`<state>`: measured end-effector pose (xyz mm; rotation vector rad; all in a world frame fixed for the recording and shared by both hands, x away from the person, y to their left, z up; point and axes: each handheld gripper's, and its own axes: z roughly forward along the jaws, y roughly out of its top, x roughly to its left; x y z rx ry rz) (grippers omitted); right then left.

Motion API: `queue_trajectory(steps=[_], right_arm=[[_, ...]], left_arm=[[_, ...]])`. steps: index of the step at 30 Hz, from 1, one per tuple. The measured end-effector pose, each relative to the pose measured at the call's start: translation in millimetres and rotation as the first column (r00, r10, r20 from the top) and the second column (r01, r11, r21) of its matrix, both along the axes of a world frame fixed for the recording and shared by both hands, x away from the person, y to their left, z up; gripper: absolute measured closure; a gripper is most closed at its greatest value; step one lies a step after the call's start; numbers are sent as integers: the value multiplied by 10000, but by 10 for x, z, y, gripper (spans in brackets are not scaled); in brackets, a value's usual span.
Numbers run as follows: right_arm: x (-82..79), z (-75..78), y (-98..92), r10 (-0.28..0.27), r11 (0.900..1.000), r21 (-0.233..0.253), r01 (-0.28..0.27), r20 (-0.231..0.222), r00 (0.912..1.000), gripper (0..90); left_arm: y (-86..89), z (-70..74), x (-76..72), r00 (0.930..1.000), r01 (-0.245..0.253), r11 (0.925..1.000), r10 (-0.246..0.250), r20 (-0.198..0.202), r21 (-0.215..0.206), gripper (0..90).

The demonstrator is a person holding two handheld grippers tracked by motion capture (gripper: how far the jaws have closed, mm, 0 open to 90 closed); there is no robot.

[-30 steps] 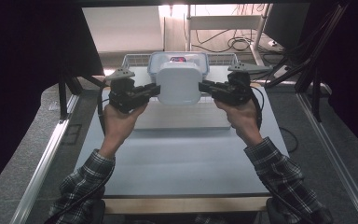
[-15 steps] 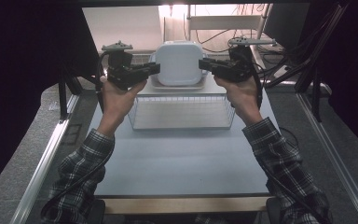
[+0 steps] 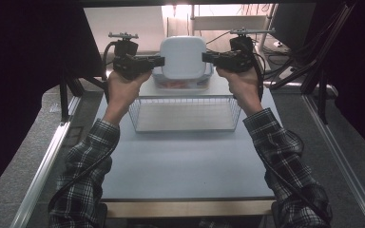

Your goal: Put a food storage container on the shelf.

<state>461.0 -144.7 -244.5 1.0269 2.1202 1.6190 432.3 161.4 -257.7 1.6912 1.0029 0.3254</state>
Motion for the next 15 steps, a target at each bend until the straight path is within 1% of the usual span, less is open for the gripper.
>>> queue_trajectory(steps=[2, 7, 9, 11, 15], right_arm=[[13, 0, 7, -13, 10000, 30, 13, -15, 10000, 745], [53, 10, 32, 27, 10000, 70, -27, -86, 10000, 685], [72, 7, 53, -12, 10000, -20, 12, -130, 9999, 671], [93, -3, 72, -52, 9999, -163, 49, -147, 9999, 664], [138, -24, 80, -80, 9999, -133, 76, -264, 9996, 663]], left_arm=[[17, -5, 31, 10000, 51, 9997, -53, -73, -238, 768], [35, -12, 88, 9998, 158, 9988, -163, -118, -464, 746], [33, -11, 109, 9998, 172, 9991, -175, -65, -399, 713], [29, -10, 128, 9999, 149, 9992, -149, -13, -366, 699], [20, -18, 169, 9999, 138, 9996, -138, 3, -227, 679]])
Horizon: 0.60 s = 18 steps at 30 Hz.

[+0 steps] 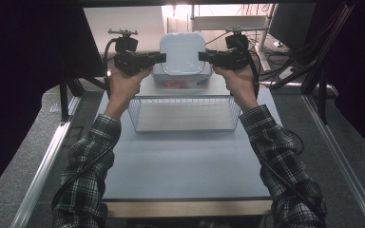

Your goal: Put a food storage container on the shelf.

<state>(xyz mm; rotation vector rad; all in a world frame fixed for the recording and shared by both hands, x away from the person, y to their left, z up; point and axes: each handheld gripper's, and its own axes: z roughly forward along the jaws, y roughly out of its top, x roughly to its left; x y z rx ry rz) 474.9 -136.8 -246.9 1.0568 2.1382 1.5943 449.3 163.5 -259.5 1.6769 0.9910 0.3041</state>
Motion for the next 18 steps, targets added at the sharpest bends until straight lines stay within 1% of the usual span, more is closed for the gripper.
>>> queue_trajectory(steps=[3, 8, 10, 13, 16, 18], right_arm=[[22, -11, 17, -64, 9998, -166, 63, -63, 10000, 646], [62, -7, 25, -75, 9999, -97, 72, -257, 9996, 631], [75, -5, 25, -62, 9999, -91, 59, -307, 9995, 626], [95, 1, 32, -70, 9999, -82, 67, -366, 9993, 613], [118, 3, 39, -91, 9999, -60, 88, -446, 9990, 596], [140, 6, 38, -92, 10000, -29, 91, -537, 9985, 587]], left_arm=[[-17, -11, 35, 10000, -54, 9999, 54, -1, 142, 655], [-6, -12, 95, 10000, -7, 10000, 7, -47, 28, 637], [-3, -6, 116, 10000, -69, 9999, 69, -15, 116, 624], [-7, -1, 153, 9999, -71, 9998, 73, -90, 200, 598], [-6, 1, 187, 9999, -59, 9997, 62, -120, 241, 553], [-10, 9, 204, 9999, -114, 9994, 117, -65, 319, 537]])
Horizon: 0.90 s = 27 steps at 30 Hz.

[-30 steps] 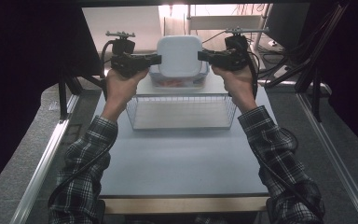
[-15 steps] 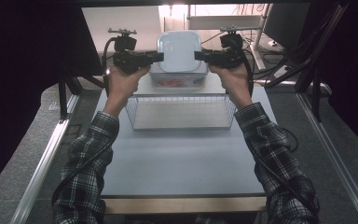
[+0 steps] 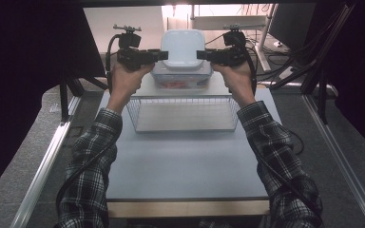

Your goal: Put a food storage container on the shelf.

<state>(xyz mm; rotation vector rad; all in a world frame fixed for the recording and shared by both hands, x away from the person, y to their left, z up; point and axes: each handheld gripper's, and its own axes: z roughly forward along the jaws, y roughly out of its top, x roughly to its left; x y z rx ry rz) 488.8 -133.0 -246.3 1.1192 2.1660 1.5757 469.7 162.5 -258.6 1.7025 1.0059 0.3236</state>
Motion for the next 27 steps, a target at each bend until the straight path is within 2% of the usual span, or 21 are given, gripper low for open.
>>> queue_trajectory(steps=[3, 11, 16, 21, 27], right_arm=[[36, 5, 3, -119, 9999, 55, 119, -44, 9999, 565], [126, 24, 40, -588, 9983, 35, 588, 243, 9980, 581], [165, 25, 58, -698, 9976, 43, 697, 278, 9972, 586], [137, 40, 46, -574, 9983, 75, 571, 458, 9973, 568], [42, 34, 9, -269, 9996, -102, 277, 698, 9972, 475]], left_arm=[[-8, 17, 31, 9998, -169, 9998, 168, 82, 119, 509], [-24, 50, 174, 9988, -493, 9988, 492, 58, 71, 483], [-25, 49, 241, 9990, -441, 9990, 440, 107, 72, 475], [-35, 89, 198, 9992, -284, 9988, 272, 305, 397, 436], [-22, 95, 67, 9988, 91, 9971, -127, 471, 756, 344]])
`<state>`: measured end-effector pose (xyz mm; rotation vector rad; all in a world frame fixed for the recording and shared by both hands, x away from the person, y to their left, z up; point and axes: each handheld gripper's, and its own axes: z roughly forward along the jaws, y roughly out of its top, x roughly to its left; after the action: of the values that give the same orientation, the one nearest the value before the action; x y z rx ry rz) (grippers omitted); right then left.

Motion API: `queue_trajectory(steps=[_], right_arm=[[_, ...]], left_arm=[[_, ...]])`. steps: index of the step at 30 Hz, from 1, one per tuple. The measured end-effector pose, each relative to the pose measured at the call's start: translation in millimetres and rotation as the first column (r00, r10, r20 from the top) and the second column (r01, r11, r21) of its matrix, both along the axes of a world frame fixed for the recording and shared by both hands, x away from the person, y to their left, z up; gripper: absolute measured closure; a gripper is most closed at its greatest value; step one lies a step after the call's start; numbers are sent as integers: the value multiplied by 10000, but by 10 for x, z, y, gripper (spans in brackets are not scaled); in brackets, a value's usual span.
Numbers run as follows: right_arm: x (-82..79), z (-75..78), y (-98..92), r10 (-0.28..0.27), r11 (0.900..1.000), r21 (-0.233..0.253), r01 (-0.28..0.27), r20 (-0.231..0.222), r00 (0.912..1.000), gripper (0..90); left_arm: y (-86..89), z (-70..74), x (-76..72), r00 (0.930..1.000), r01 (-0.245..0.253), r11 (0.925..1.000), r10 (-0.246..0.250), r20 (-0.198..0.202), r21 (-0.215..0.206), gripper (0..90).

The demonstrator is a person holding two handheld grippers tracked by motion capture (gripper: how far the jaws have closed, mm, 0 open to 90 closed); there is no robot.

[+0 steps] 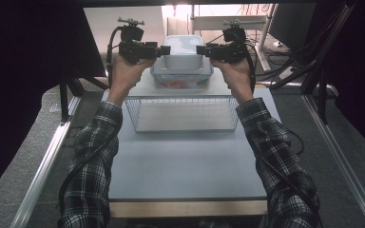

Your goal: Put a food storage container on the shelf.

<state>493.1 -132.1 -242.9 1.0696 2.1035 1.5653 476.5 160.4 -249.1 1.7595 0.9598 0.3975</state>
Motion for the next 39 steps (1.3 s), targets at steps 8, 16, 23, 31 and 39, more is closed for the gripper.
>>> queue_trajectory(steps=[8, 16, 23, 31, 39], right_arm=[[-112, -130, -87, 492, 9983, -316, -492, -24, 9988, 348], [-204, -264, -192, 918, 9947, -455, -920, -72, 9958, 298], [-289, -367, -242, 1045, 9921, -690, -1049, -82, 9945, 273], [-358, -475, -230, 1308, 9880, -810, -1313, -107, 9913, 249], [-476, -548, -239, 1578, 9839, -832, -1584, -136, 9874, 234]], left_arm=[[27, -105, -191, 9984, 568, 9977, -565, -79, 361, 206], [7, -266, -364, 9971, 734, 9944, -717, -247, 766, 137], [20, -424, -481, 9939, 1074, 9911, -1049, -354, 791, 118], [-34, -542, -620, 9915, 1302, 9862, -1292, -163, 1020, 87], [-118, -668, -771, 9876, 1570, 9762, -1565, -156, 1494, 61]])
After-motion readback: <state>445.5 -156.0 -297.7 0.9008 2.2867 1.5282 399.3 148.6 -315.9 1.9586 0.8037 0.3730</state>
